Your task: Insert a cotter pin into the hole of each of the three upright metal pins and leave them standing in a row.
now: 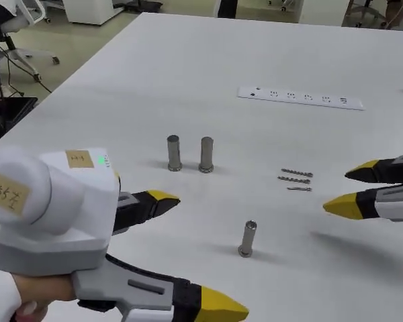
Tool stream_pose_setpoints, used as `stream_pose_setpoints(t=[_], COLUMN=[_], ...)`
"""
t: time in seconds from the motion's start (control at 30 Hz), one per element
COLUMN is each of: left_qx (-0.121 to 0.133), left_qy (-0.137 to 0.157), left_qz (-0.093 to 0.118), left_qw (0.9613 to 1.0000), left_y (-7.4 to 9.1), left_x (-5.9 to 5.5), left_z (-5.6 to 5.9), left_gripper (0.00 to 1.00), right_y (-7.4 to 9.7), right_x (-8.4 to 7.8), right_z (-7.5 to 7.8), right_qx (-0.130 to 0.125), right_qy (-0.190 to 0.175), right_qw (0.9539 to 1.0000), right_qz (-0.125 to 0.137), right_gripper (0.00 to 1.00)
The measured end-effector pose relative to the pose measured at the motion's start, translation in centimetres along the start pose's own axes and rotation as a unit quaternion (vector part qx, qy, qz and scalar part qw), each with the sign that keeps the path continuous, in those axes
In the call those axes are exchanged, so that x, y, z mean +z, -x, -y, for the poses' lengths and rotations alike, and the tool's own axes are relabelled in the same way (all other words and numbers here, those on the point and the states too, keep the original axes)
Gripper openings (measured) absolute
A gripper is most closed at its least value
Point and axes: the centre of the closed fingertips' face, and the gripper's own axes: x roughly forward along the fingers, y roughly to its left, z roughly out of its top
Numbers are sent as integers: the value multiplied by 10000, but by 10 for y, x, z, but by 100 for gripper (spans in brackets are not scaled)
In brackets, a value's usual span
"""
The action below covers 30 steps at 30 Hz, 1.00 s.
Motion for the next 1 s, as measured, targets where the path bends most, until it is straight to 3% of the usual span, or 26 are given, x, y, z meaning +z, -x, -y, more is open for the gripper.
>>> stream_pose_setpoints(t=[0.1,0.23,0.33,0.63,0.83,1.0], left_qx=[2,-1,18,72,147,123], left_qy=[-32,27,31,123,131,192], left_qz=[-43,13,31,128,149,152], left_qw=[10000,10000,10000,9998,9997,9996], left_y=[2,3,4,7,9,9], left_x=[-2,-2,-2,1,-1,-2], left_z=[3,6,9,11,9,10], left_gripper=[96,94,93,91,90,90], right_y=[-8,-16,-22,-35,-42,-48], right_x=[-2,-8,-12,-8,-1,-1], right_z=[2,10,8,11,6,5], right_qx=[80,-40,74,200,359,439], right_qy=[82,587,771,1073,1228,1381], right_qw=[9999,9972,9950,9897,9868,9828], right_qz=[-122,-465,-635,-931,-993,-1141], right_gripper=[45,37,37,31,20,20])
